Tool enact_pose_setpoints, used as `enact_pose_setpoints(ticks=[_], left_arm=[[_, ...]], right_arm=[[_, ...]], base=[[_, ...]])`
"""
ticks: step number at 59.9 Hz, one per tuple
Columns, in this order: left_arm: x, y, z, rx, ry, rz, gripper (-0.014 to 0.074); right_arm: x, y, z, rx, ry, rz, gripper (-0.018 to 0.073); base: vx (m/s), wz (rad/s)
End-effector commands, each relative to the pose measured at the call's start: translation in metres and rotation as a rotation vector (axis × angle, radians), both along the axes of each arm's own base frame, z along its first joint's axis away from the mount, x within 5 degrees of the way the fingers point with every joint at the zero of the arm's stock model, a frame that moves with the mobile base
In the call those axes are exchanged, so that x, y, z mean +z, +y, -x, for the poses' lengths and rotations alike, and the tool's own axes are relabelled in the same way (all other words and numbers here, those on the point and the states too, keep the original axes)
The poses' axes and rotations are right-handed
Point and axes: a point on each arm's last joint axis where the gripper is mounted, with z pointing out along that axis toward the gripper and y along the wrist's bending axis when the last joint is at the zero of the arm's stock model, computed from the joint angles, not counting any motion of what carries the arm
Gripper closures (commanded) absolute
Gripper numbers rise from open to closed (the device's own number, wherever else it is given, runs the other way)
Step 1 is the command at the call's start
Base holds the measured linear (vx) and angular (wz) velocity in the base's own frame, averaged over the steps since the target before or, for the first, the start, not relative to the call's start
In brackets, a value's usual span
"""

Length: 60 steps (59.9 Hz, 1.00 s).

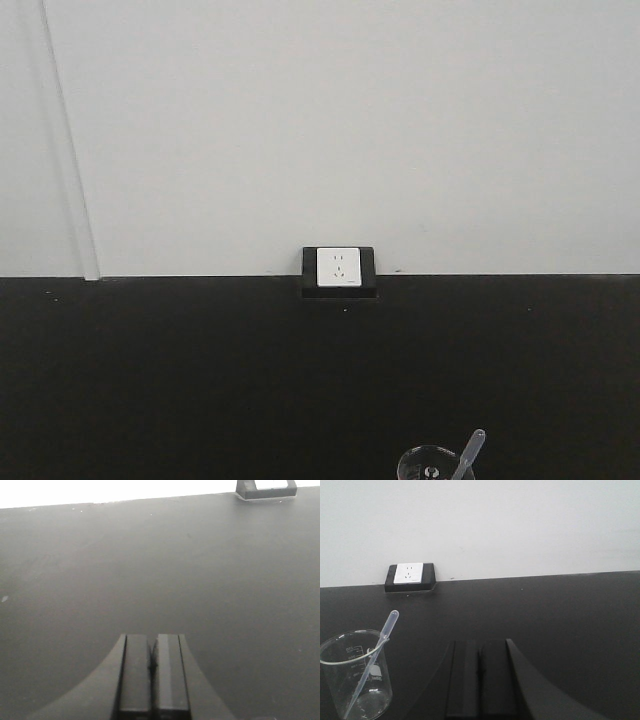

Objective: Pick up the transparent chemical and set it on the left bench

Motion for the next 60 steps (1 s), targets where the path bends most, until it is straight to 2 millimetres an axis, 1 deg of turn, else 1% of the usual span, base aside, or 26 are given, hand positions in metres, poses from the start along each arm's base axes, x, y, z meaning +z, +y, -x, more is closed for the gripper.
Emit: enact_pose_setpoints(ticks=[1, 21, 29, 33, 37, 38, 44, 46, 50, 51, 52, 53, 60], left_arm=[[0.003, 0.0, 0.001, -0.001, -0.081, 0.014, 0.06], [0.003, 0.0, 0.001, -0.001, -0.081, 0.014, 0.06], [0.003, 0.0, 0.001, -0.001, -0.081, 0.014, 0.06], [0.003, 0.0, 0.001, -0.001, -0.081, 0.014, 0.06], [0.003, 0.0, 0.001, -0.001, -0.081, 0.014, 0.06], [0.003, 0.0, 0.001, -0.001, -0.081, 0.014, 0.06], [0.003, 0.0, 0.001, -0.001, -0.081, 0.014, 0.06], [0.003, 0.0, 0.001, -0.001, -0.081, 0.014, 0.06], [0.003, 0.0, 0.001, -0.001, -0.081, 0.014, 0.06], [0.003, 0.0, 0.001, -0.001, -0.081, 0.014, 0.06], [0.003, 0.0, 0.001, -0.001, -0.081, 0.014, 0.06], [0.003, 0.0, 0.001, -0.001, -0.081, 0.014, 0.06], [0.003, 0.0, 0.001, -0.001, -0.081, 0.014, 0.06]], right_arm=[[0.005, 0.0, 0.001, 0.002, -0.084, 0.008, 0.0564], [0.005, 0.0, 0.001, 0.002, -0.089, 0.008, 0.0564], [0.021, 0.001, 0.003, 0.013, -0.246, -0.003, 0.0564], [0.035, 0.002, 0.006, 0.021, -0.356, -0.031, 0.0564], [0.051, 0.001, 0.01, 0.023, -0.411, -0.047, 0.0564], [0.058, 0.001, 0.012, 0.023, -0.427, -0.047, 0.0564], [0.088, 0.001, 0.013, 0.019, -0.416, -0.04, 0.0564], [0.102, 0.001, 0.012, 0.017, -0.414, -0.037, 0.0564], [0.122, 0.001, 0.003, 0.014, -0.363, -0.035, 0.0564], [0.127, 0.001, -0.002, 0.013, -0.342, -0.035, 0.0564], [0.136, 0.001, -0.001, 0.013, -0.355, -0.035, 0.0564], [0.14, 0.001, -0.004, 0.013, -0.346, -0.035, 0.0564], [0.168, 0.001, -0.032, 0.011, -0.288, -0.035, 0.0564]], base=[[0.0, 0.0], [0.0, 0.0], [0.0, 0.0], [0.0, 0.0], [0.0, 0.0], [0.0, 0.0], [0.0, 0.0], [0.0, 0.0], [0.0, 0.0], [0.0, 0.0], [0.0, 0.0], [0.0, 0.0], [0.0, 0.0]])
